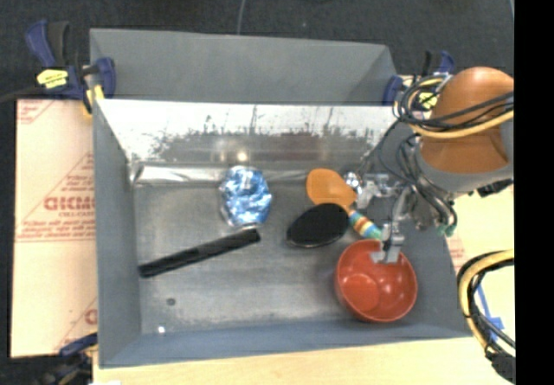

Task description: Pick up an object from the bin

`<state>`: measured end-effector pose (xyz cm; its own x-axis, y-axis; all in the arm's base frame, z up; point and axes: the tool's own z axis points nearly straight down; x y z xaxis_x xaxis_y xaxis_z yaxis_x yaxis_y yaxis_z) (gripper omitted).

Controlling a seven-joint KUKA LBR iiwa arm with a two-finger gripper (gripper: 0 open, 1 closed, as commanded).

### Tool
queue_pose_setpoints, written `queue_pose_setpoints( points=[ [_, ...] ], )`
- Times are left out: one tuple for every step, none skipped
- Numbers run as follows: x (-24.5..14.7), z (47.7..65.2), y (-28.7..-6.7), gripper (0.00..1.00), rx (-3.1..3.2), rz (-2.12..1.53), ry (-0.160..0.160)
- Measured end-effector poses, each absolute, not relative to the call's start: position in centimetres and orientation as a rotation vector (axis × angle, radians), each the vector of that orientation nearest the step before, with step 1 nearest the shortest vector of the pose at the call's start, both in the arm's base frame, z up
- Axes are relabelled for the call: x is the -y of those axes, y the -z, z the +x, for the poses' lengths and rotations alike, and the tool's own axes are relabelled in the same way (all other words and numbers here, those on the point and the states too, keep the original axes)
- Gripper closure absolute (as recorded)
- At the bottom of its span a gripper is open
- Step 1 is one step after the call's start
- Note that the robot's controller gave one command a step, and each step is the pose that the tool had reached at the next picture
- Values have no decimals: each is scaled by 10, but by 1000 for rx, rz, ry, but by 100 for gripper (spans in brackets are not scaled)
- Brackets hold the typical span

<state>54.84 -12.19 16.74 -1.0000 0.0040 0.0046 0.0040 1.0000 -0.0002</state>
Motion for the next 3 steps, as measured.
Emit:
queue_pose_setpoints(
  points=[
    [121,550,-171,0,3143,0,-2],
    [141,524,-110,0,3143,165,-4],
    [147,507,-80,0,3082,643,-6]
  ],
)
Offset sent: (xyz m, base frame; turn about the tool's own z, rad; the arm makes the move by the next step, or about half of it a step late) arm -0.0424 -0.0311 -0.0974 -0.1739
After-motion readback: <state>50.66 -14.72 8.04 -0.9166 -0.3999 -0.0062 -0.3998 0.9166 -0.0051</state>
